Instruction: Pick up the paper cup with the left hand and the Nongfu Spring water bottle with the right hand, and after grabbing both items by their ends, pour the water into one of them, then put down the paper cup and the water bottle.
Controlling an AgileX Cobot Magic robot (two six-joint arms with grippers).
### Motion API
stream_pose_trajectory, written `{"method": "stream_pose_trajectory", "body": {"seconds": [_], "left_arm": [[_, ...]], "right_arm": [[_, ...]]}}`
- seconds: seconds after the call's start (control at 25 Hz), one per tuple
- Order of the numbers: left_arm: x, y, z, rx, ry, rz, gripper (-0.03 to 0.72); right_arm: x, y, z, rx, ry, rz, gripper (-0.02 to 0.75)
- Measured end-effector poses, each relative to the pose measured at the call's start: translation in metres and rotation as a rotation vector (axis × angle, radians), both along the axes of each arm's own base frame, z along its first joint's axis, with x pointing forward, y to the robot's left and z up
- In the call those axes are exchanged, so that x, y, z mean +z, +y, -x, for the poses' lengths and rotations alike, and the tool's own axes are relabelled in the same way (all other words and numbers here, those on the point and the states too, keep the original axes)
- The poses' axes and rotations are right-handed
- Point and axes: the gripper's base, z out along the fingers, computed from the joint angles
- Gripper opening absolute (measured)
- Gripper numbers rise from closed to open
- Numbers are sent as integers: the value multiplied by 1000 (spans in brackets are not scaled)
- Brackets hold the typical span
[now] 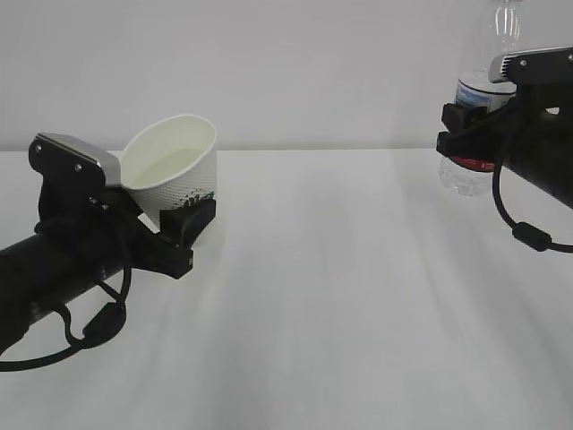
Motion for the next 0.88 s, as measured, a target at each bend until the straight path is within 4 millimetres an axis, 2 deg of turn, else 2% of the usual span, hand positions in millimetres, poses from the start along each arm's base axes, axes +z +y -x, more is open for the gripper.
{"method": "stream_pose_trajectory", "body": {"seconds": [0.6, 0.88], "left_arm": [[0, 40, -19, 157, 1, 3, 518], [0, 66, -28, 250, 1, 3, 517]], "right_arm": [[0, 0, 0, 0, 0, 0, 377], [0, 0, 0, 0, 0, 0, 377]]}}
